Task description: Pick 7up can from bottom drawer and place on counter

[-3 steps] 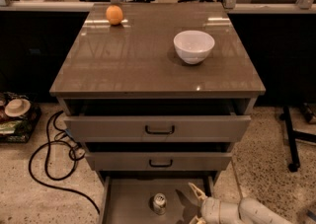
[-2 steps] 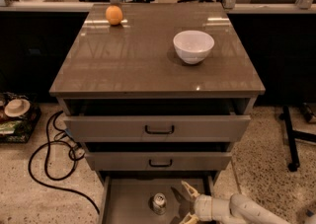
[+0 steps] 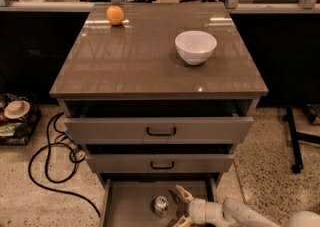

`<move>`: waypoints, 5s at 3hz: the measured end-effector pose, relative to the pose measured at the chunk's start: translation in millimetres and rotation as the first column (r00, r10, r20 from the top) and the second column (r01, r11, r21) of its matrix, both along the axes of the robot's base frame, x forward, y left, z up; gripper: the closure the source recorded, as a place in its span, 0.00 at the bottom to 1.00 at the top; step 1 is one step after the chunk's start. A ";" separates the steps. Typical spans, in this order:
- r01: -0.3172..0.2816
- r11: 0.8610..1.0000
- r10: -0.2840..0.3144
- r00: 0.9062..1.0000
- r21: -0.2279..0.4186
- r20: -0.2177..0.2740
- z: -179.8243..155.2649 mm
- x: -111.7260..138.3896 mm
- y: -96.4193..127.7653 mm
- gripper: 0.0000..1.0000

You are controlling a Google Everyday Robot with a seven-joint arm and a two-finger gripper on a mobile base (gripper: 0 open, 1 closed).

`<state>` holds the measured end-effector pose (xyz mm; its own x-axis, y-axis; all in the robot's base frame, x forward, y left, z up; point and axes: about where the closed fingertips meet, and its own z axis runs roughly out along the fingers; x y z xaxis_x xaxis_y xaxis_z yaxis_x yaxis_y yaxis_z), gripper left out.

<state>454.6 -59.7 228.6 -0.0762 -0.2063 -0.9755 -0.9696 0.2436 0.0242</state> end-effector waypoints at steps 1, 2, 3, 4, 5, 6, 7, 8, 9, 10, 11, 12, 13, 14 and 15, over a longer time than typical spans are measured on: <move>-0.004 1.000 0.004 1.000 0.030 -0.010 -11.8 3.7 15.0 0.00; -0.006 0.999 0.006 1.000 0.053 -0.013 -18.2 8.6 25.3 0.00; -0.011 0.996 0.012 1.000 0.087 -0.011 -21.8 14.1 37.0 0.00; -0.016 0.995 0.017 1.000 0.099 -0.010 -23.4 17.7 43.5 0.00; -0.024 0.997 0.025 1.000 0.080 -0.019 -28.1 19.4 50.3 0.00; -0.024 0.998 0.025 0.999 0.052 -0.024 -33.5 19.1 55.4 0.19; -0.027 0.998 0.028 0.999 0.055 -0.025 -33.4 18.4 57.5 0.42; -0.030 0.998 0.032 0.999 0.059 -0.026 -33.4 17.4 60.5 0.73; -0.032 0.998 0.034 0.999 0.061 -0.027 -33.3 16.8 62.3 0.95; -0.034 0.997 0.035 0.999 0.062 -0.028 -33.3 16.3 63.6 1.00; -0.034 0.997 0.035 0.999 0.062 -0.028 -33.3 16.2 63.7 1.00; -0.019 0.999 0.019 1.000 0.035 0.003 -14.4 10.3 57.8 1.00; 0.030 0.999 -0.028 0.997 -0.024 0.075 30.3 -2.3 37.2 1.00; 0.064 0.997 -0.058 0.992 -0.050 0.113 55.4 -8.1 24.3 1.00; 0.123 0.990 -0.110 0.982 -0.073 0.154 85.7 -13.0 14.9 1.00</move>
Offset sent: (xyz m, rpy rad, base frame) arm 0.0164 0.0333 -0.0259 0.0766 0.0139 0.0026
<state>441.6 -44.8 314.3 0.0407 -0.2844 -0.9579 -0.9255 0.3504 -0.1434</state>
